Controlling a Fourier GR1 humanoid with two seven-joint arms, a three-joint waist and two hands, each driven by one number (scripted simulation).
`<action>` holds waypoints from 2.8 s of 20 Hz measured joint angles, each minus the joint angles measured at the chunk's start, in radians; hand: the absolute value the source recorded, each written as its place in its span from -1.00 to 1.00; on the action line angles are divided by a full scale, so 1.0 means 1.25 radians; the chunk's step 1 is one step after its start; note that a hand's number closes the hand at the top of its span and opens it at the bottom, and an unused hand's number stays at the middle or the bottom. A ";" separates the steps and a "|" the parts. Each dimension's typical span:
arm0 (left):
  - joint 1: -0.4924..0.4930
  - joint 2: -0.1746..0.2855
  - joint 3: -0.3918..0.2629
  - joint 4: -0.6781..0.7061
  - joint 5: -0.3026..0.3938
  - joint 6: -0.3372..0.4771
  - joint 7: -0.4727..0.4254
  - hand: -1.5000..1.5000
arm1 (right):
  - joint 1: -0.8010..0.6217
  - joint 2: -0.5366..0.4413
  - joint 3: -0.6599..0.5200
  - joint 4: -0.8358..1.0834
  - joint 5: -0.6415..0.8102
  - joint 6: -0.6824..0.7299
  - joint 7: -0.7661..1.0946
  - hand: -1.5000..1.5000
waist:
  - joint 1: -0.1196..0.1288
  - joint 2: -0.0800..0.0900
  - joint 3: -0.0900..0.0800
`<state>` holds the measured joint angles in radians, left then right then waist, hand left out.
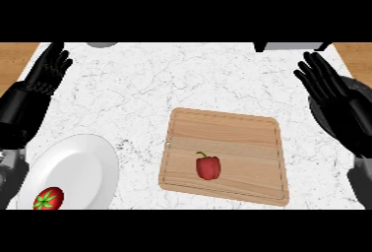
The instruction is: Pick the bell pepper from the cutting board and place it in the pan
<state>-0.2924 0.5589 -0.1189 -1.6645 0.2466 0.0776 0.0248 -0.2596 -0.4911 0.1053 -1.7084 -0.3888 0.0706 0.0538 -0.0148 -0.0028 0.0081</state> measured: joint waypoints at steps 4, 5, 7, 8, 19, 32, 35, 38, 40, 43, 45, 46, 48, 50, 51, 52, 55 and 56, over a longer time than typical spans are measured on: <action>0.027 -0.051 -0.031 0.019 0.031 -0.006 0.028 0.00 | -0.062 0.004 0.120 -0.020 0.150 -0.014 0.010 1.00 | 0.029 0.006 -0.007; 0.036 -0.069 -0.043 0.028 0.044 -0.008 0.038 0.00 | -0.086 -0.006 0.155 -0.024 0.193 -0.006 0.016 1.00 | 0.040 0.008 -0.010; 0.055 -0.096 -0.062 0.046 0.065 -0.012 0.059 0.00 | -0.139 -0.052 0.202 -0.034 0.292 0.013 0.019 1.00 | 0.055 0.004 -0.022; 0.067 -0.110 -0.073 0.056 0.076 -0.013 0.069 0.00 | -0.162 -0.079 0.218 -0.041 0.351 0.012 0.018 -1.00 | 0.056 0.002 -0.023; 0.129 -0.219 -0.131 0.108 0.122 0.005 0.117 0.00 | -0.274 0.046 0.557 0.046 0.877 -0.064 0.090 -1.00 | 0.040 0.000 -0.011; 0.155 -0.234 -0.140 0.109 0.117 0.016 0.121 0.00 | -0.362 0.274 0.822 0.268 1.109 0.479 0.564 -1.00 | 0.029 -0.007 -0.012; 0.159 -0.237 -0.139 0.106 0.118 0.015 0.117 0.00 | -0.341 0.329 0.838 0.323 1.102 0.558 0.622 -1.00 | 0.032 -0.004 -0.010; 0.147 -0.237 -0.132 0.114 0.116 0.012 0.115 0.00 | -0.313 0.353 0.849 0.345 1.097 0.600 0.658 -1.00 | 0.029 -0.002 -0.009; 0.147 -0.243 -0.135 0.114 0.112 0.012 0.111 0.00 | -0.293 0.362 0.855 0.358 1.096 0.602 0.683 -1.00 | 0.031 -0.001 -0.008; 0.156 -0.243 -0.139 0.102 0.108 0.013 0.118 0.00 | -0.269 0.368 0.856 0.360 1.084 0.602 0.713 -1.00 | 0.036 0.000 -0.008; 0.148 -0.242 -0.131 0.111 0.110 0.006 0.116 0.00 | -0.257 0.371 0.870 0.363 1.087 0.599 0.732 -1.00 | 0.034 0.001 -0.007; 0.156 -0.242 -0.134 0.105 0.109 0.005 0.115 0.00 | -0.248 0.372 0.874 0.359 1.089 0.597 0.743 -1.00 | 0.034 0.000 -0.007; 0.155 -0.251 -0.134 0.111 0.105 0.006 0.107 0.00 | -0.245 0.375 0.881 0.374 1.098 0.596 0.754 -1.00 | 0.033 0.001 -0.007; 0.150 -0.252 -0.128 0.119 0.103 0.005 0.103 0.00 | -0.245 0.376 0.890 0.378 1.108 0.602 0.761 -1.00 | 0.031 0.001 -0.007; 0.155 -0.253 -0.130 0.117 0.099 0.004 0.100 0.00 | -0.252 0.377 0.889 0.389 1.116 0.605 0.762 -1.00 | 0.032 0.001 -0.007; 0.158 -0.253 -0.130 0.120 0.101 -0.001 0.097 0.00 | -0.258 0.377 0.892 0.394 1.124 0.610 0.762 -1.00 | 0.032 0.001 -0.007; 0.153 -0.261 -0.130 0.115 0.096 0.008 0.106 0.00 | -0.274 0.378 0.898 0.413 1.153 0.623 0.763 -1.00 | 0.030 0.001 -0.007; 0.159 -0.263 -0.131 0.114 0.095 0.006 0.103 0.00 | -0.274 0.379 0.894 0.410 1.159 0.629 0.763 -1.00 | 0.028 0.001 -0.007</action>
<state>-0.0940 0.2300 -0.2830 -1.5224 0.3650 0.0849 0.1532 -0.6019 -0.0179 1.2223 -1.1959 1.0604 0.8571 1.0080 0.0207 -0.0013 -0.0003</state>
